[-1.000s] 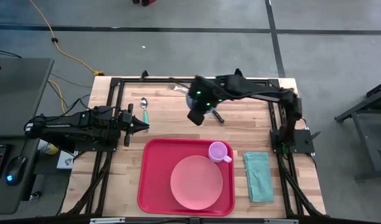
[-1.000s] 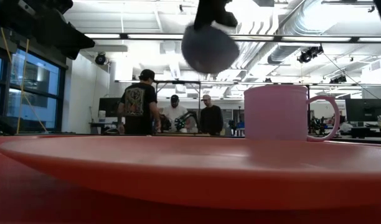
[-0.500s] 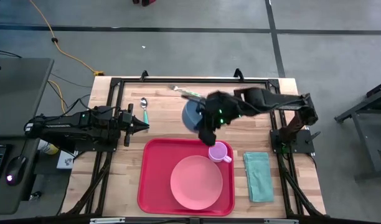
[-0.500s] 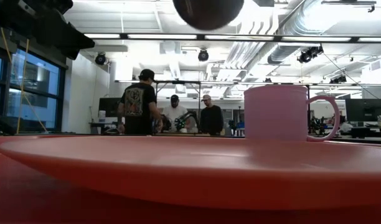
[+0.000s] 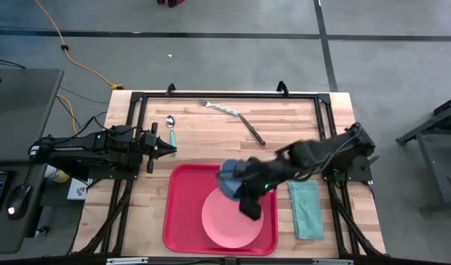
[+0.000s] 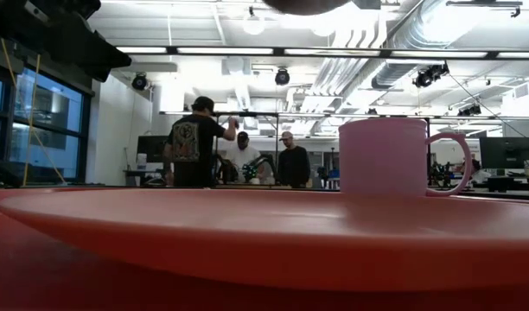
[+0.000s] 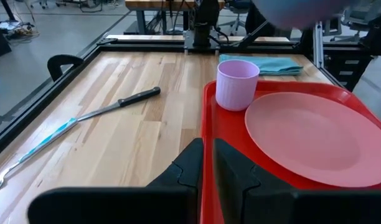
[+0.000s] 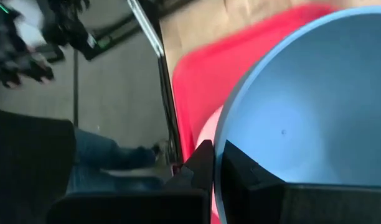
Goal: Set up tray
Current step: Put the blue bowl on top of the pink plate
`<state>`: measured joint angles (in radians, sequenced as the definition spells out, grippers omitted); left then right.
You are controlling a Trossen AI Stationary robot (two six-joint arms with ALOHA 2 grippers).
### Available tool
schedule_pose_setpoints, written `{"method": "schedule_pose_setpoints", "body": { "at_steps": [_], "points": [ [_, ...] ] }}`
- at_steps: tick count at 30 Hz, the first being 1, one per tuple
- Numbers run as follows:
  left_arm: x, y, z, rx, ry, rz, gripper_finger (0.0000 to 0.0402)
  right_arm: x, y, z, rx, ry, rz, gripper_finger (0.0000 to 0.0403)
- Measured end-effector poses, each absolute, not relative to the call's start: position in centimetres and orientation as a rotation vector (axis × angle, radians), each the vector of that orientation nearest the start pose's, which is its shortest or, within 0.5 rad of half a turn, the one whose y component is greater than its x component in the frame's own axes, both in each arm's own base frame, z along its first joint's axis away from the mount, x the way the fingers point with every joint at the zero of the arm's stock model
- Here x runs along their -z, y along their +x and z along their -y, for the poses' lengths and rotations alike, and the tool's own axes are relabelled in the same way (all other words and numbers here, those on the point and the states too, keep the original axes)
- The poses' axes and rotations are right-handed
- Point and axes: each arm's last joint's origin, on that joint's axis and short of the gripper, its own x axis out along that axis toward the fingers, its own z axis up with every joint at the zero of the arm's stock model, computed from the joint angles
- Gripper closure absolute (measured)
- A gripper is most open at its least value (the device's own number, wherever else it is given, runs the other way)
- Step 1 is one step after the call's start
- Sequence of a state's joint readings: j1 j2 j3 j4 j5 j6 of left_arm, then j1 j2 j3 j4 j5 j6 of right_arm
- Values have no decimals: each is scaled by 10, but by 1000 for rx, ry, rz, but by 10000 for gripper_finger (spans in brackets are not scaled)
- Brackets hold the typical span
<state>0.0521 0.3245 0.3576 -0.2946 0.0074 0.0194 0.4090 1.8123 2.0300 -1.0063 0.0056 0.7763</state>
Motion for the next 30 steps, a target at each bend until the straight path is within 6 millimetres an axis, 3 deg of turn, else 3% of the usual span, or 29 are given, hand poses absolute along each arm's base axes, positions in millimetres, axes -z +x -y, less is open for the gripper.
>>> {"method": "schedule_pose_setpoints", "body": {
  "at_steps": [10, 30],
  "points": [
    [-231, 106, -5, -41, 13, -262, 334, -327, 379, -191, -58, 578, -1160, 403],
    [-231, 106, -5, -42, 13, -262, 334, -253, 407, -215, 62, 492, -1249, 403]
  ]
}}
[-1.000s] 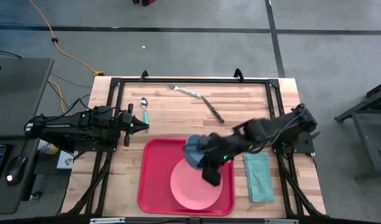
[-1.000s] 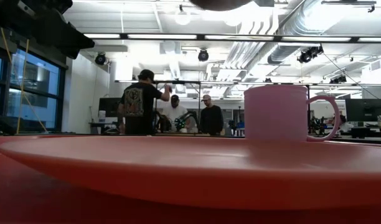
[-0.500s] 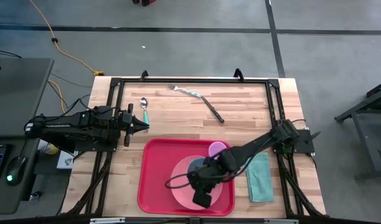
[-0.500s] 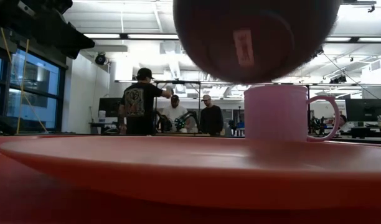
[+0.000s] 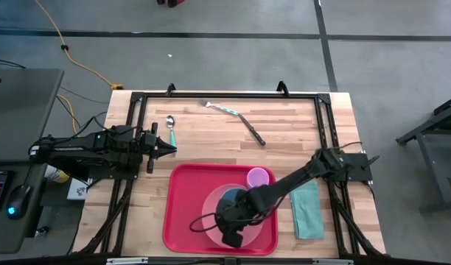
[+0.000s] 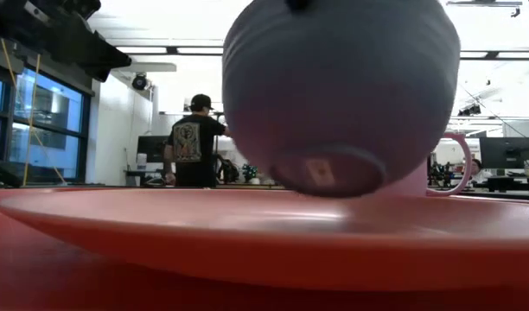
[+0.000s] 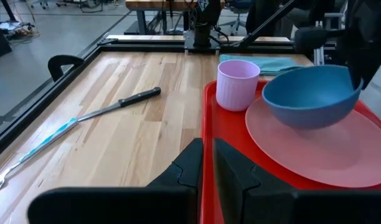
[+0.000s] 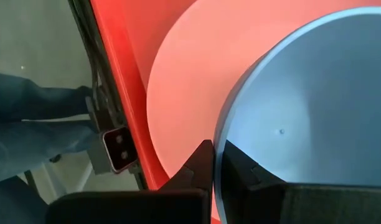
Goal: Set up tray
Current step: Put the blue bowl on top of the pink plate
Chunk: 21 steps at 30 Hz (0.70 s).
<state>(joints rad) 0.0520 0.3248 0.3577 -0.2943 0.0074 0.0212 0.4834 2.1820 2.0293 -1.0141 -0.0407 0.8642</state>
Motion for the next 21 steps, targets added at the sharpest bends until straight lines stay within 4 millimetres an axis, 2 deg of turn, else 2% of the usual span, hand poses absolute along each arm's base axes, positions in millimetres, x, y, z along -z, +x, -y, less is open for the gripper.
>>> {"method": "schedule_pose_setpoints", "body": {
  "at_steps": [10, 21],
  "points": [
    [-231, 106, -5, -42, 13, -262, 334, -250, 412, -219, 51, 511, -1211, 403],
    [-231, 106, -5, -42, 13, -262, 334, -227, 421, -230, -2, 537, -1250, 402]
  ]
}}
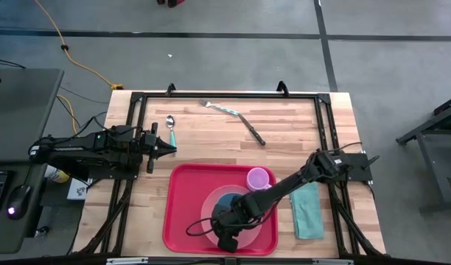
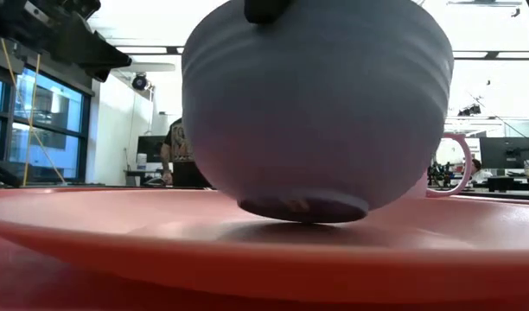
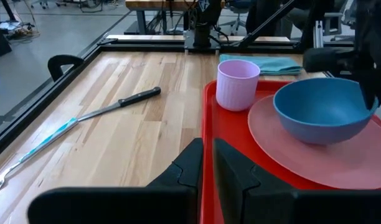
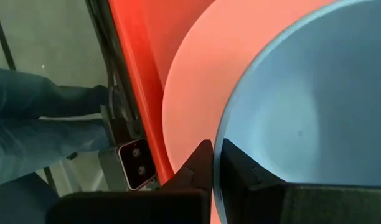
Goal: Set up tray
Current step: Put the blue bowl on top of the pink plate
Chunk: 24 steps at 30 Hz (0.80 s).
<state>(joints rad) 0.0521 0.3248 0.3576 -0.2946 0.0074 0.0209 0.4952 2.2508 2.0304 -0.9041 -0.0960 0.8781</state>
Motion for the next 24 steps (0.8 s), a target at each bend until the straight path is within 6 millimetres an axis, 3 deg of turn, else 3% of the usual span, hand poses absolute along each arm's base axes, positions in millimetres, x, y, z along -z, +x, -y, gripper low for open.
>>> {"method": "schedule_pose_setpoints", "body": {
  "at_steps": [15, 24],
  "points": [
    [-231, 106, -5, -40, 21, -263, 334, -226, 419, -234, -80, 578, -1309, 402],
    [-231, 106, -5, -40, 22, -263, 334, -223, 405, -240, -42, 560, -1411, 402]
  ]
}}
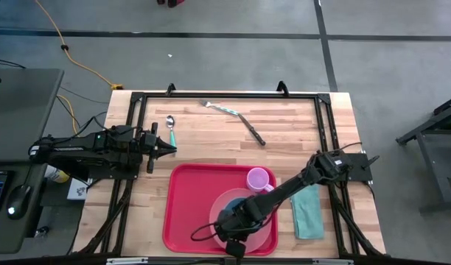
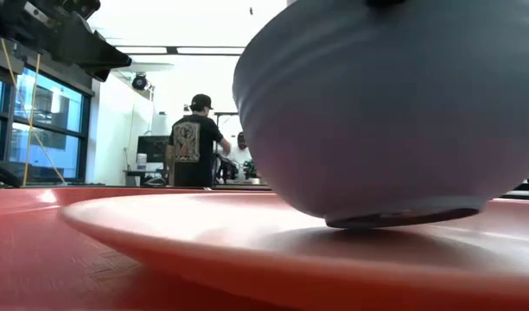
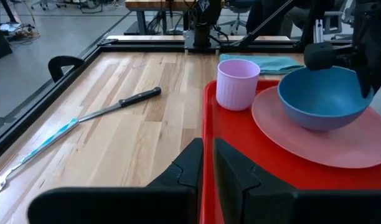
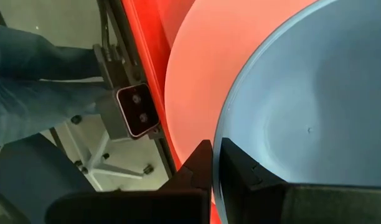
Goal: Set up tray
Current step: Put the blue bowl on top of the pink plate, then put the blue table napkin on the red serving tray to the left of the pink plate
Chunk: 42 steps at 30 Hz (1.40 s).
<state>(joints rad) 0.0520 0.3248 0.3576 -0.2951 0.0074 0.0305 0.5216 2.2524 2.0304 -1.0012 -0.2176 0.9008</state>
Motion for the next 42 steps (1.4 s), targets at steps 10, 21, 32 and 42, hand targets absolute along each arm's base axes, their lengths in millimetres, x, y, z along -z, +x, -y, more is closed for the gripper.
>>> {"method": "schedule_pose_setpoints", "body": {
  "at_steps": [10, 21, 32, 42],
  "points": [
    [-231, 106, -5, -38, 39, -263, 334, -223, 405, -241, 7, 584, -1405, 398],
    [-231, 106, -5, -34, 39, -263, 334, -220, 402, -238, 88, 578, -1422, 327],
    [-231, 106, -5, -34, 38, -263, 334, -226, 402, -238, 71, 605, -1401, 225],
    [-231, 106, -5, -34, 39, -262, 334, -262, 394, -226, 101, 620, -1302, 210]
  ]
}}
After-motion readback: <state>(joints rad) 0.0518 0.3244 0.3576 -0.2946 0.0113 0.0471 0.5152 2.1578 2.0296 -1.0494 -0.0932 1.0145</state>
